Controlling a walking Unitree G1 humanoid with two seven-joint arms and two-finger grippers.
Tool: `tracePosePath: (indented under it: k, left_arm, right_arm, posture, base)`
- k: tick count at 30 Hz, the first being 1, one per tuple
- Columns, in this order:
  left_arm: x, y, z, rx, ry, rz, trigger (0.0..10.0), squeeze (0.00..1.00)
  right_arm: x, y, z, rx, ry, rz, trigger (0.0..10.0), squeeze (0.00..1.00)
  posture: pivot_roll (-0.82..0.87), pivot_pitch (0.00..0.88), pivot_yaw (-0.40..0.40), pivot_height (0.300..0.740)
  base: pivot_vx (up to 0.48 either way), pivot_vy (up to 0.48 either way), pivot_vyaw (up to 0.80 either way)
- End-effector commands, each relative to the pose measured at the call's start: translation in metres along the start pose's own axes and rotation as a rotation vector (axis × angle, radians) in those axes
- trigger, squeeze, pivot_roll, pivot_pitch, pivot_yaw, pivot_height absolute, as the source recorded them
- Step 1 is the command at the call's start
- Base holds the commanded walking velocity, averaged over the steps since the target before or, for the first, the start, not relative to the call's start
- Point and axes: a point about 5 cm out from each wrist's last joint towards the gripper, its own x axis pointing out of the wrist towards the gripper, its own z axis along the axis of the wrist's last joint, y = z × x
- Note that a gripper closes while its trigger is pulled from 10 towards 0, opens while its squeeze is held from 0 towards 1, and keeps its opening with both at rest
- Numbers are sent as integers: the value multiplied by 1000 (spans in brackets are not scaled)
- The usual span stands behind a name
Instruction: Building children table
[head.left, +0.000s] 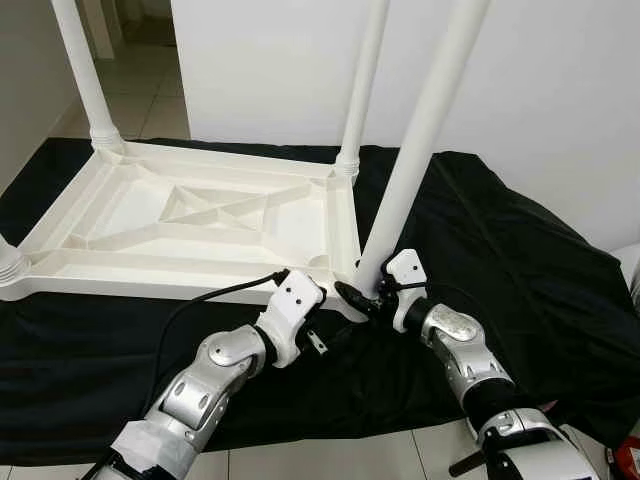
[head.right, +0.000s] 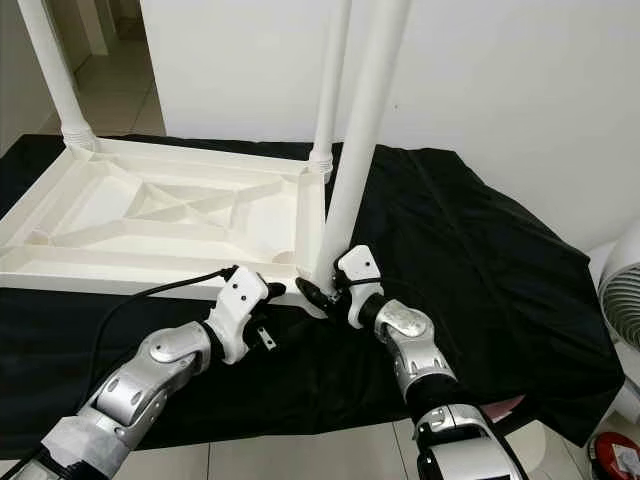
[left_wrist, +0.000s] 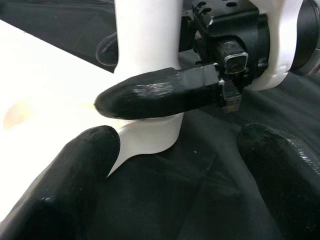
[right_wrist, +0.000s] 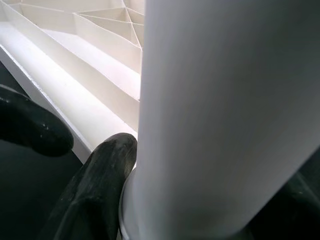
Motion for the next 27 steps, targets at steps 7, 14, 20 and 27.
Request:
tracePosePath:
  k: [7, 14, 20, 27]
  left_arm:
    - [1, -12, 0, 12, 10, -138, 10000, 0]
    - [1, -14, 0, 6, 11, -138, 10000, 0]
    - [1, -15, -1, 3, 12, -133, 10000, 0]
    - [3, -15, -1, 3, 5, -129, 10000, 0]
  right_arm:
    - [0, 15, -11, 126, 55, -99, 10000, 0]
    - [4, 16, -4, 155, 61, -246, 10000, 0]
    - [8, 31, -6, 265, 134, -446, 10000, 0]
    - [9, 45, 0, 252, 105, -600, 10000, 0]
  posture:
    - [47, 21, -68, 740]
    - [42, 27, -70, 740]
    - [39, 26, -82, 740]
    - [42, 17, -91, 740]
  base:
    - [0, 0, 0]
    - [0, 0, 0]
    - [0, 0, 0]
    - [0, 0, 0]
